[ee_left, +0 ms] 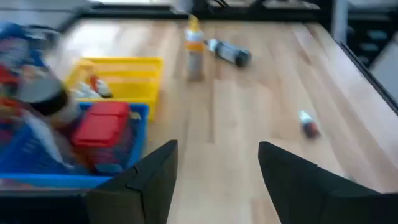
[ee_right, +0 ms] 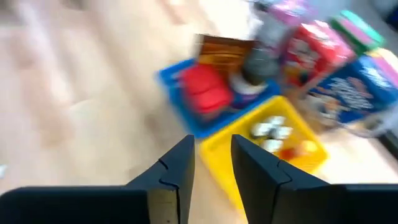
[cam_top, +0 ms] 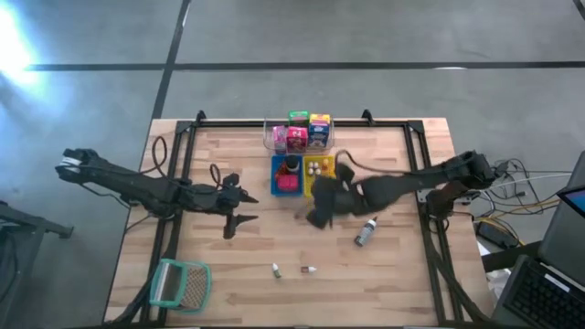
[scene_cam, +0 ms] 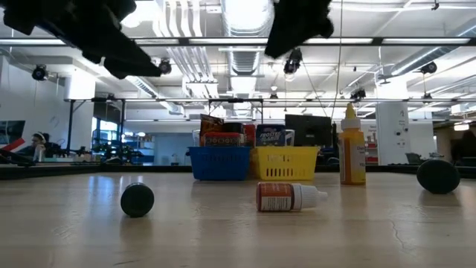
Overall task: Pick & Place Kitchen Items
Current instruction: Put the small orange food coloring bottle into the yellow bin
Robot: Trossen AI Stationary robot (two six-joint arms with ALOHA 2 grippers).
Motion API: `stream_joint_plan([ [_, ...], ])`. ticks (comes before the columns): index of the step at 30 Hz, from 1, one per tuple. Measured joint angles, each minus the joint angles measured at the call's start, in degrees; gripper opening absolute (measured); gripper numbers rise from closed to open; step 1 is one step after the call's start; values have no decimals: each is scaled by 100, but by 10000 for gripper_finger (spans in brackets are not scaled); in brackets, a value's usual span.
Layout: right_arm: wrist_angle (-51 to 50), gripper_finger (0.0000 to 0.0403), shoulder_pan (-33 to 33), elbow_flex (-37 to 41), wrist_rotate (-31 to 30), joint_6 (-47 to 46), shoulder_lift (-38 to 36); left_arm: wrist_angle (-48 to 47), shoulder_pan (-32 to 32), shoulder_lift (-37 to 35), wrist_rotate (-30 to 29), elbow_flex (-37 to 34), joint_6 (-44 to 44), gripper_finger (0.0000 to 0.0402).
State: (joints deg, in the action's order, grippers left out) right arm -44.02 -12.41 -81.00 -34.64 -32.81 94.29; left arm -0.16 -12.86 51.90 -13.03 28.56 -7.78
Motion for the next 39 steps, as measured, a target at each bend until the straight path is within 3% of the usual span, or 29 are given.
stream_joint_plan([
  [4,30,115,-638,-189,-40,-4,-5,-172,-56,22,848,-34,22,229],
  [7,26,121,-1005,-213,-456,-51,-5,-244,-241,111,1372,-128,217,229],
  [11,23,124,-1292,-213,-903,-106,-5,-118,-561,408,1705,-179,746,229],
  [14,23,118,-1326,-213,-930,-260,-5,255,-730,772,1748,-97,364,229],
  [18,2,104,-1317,-201,-955,-243,-5,812,-1077,1348,1646,-45,-174,229],
  [23,-54,89,-1321,-196,-855,-34,-5,896,-1775,1976,953,332,-671,229],
  [27,-75,88,-1312,-182,304,-34,8,308,-2255,2284,572,834,-727,229],
  [30,-81,94,-1403,-161,764,-79,165,37,-2304,2409,253,1130,-877,229],
  [39,-105,123,-2166,-42,703,-570,795,-125,-1925,2956,24,1603,-1013,229],
])
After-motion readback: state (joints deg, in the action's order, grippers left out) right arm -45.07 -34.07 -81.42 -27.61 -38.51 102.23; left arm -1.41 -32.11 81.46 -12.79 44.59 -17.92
